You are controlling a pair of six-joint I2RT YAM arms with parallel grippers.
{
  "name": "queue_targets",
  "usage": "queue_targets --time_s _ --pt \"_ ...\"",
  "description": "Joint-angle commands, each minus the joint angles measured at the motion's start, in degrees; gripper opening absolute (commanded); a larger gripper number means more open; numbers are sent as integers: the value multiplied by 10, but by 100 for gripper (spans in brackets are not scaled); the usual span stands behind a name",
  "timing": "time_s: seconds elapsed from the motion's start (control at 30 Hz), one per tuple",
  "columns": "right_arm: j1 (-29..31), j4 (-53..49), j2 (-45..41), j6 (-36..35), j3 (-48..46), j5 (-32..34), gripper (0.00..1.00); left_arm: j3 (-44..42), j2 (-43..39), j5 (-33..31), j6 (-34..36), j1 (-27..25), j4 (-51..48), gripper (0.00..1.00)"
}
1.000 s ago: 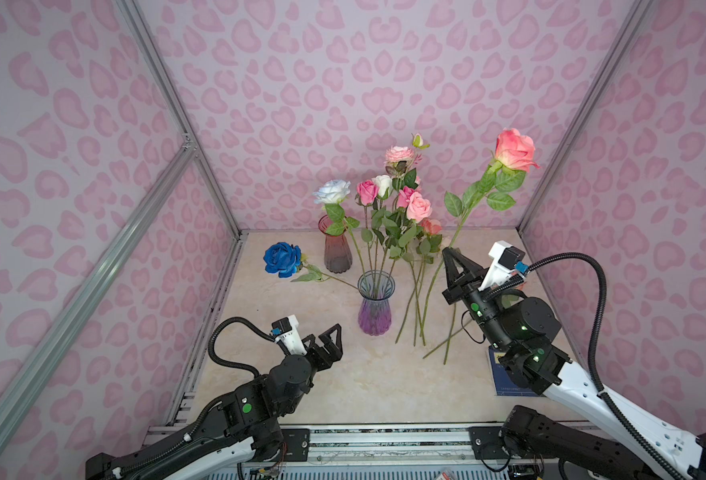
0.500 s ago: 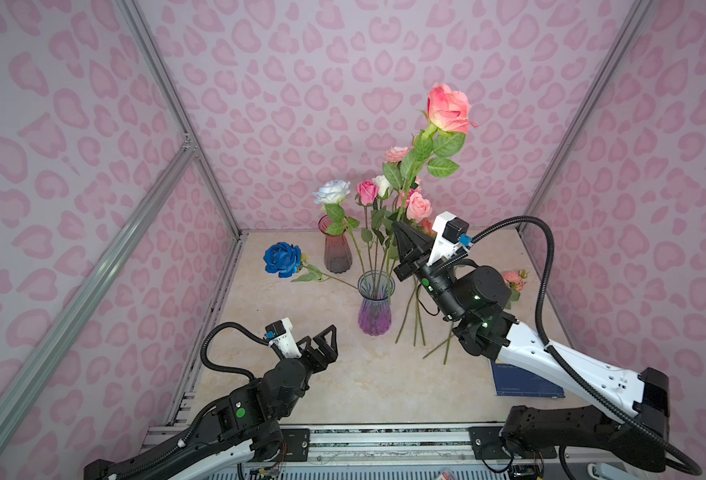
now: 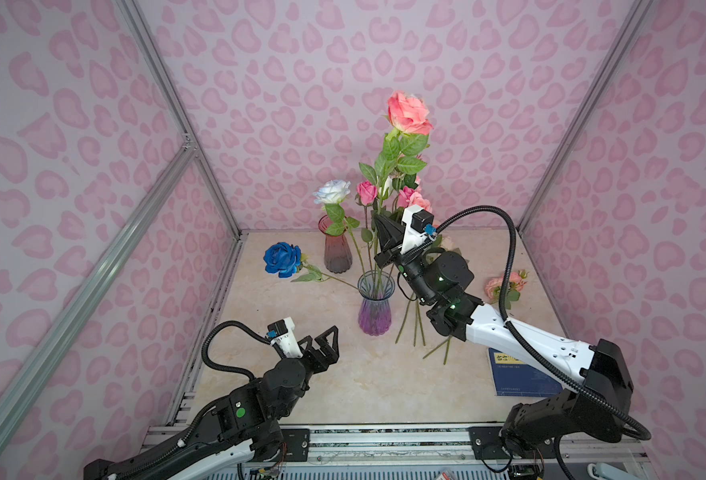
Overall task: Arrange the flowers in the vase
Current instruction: 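Carry the pink rose over the purple-blue vase and lower its stem inside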
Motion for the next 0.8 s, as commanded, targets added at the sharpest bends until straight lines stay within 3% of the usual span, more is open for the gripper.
queue_targets --time_s 0.0,0.33,0.77 --pt "3 20 -9 20 -35 -4 0 -2 -1 -6 2 1 7 97" --pt "34 1 -56 20 -160 44 2 -2 23 -3 3 0 19 97" --pt "35 -44 -51 27 -171 83 11 6 48 12 -2 1 21 96"
